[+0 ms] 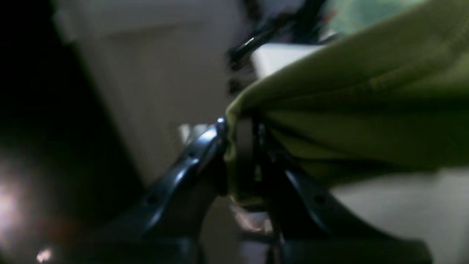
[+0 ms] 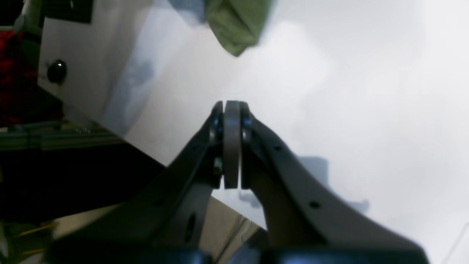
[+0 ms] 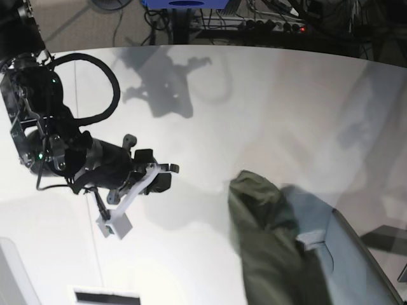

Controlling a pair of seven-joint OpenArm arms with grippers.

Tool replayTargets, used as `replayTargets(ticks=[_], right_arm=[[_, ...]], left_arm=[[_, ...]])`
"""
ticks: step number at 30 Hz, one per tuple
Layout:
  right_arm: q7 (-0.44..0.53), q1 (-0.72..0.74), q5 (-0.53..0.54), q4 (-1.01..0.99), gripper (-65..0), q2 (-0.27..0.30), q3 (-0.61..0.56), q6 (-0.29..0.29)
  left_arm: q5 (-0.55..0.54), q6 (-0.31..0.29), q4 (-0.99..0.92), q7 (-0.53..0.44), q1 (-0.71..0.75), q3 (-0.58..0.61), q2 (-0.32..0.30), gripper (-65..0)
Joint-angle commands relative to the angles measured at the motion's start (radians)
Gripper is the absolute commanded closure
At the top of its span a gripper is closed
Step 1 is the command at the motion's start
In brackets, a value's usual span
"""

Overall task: Layout the t-shirt on the table in an organized manner, then fold the t-shirt properly
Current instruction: 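Swing the hanging shirt and lower it back onto the table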

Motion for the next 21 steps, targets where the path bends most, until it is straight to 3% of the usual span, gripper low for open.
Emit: replayTargets(ticks=[1, 5, 10, 15, 19, 21], right_arm=[[0.016, 0.012, -0.014, 0.019, 0.0, 0.009, 0.007, 0.005], [0.016, 0.005, -0.051, 0.020, 0.0, 0.009, 0.006, 0.005], [0.016, -0.037, -0.102, 0.020, 0.0, 0.009, 0.032, 0.008], [0.016, -0.095, -0.134, 0.020, 0.0, 0.011, 0.103, 0.011], [0.016, -0.118, -0.136, 0.020, 0.0, 0.011, 0.116, 0.011], [0.016, -0.126, -0.136, 0.020, 0.0, 0.009, 0.116, 0.011]], left_arm=[[-0.017, 0.029, 0.013, -0.026, -0.055, 0.030, 0.018, 0.0], [-0.007, 0.035, -0.017, -0.023, -0.050, 0.224, 0.110, 0.0], [0.108, 0.035, -0.204, -0.029, 0.091, 0.236, 0.389, 0.0], [0.136, 0.042, -0.480, -0.089, 0.122, 0.230, 0.642, 0.0], [0.137, 0.180, -0.693, -0.233, 0.122, 0.244, 0.757, 0.0], [0.128, 0.214, -0.813, -0.310, 0.125, 0.242, 0.791, 0.0]])
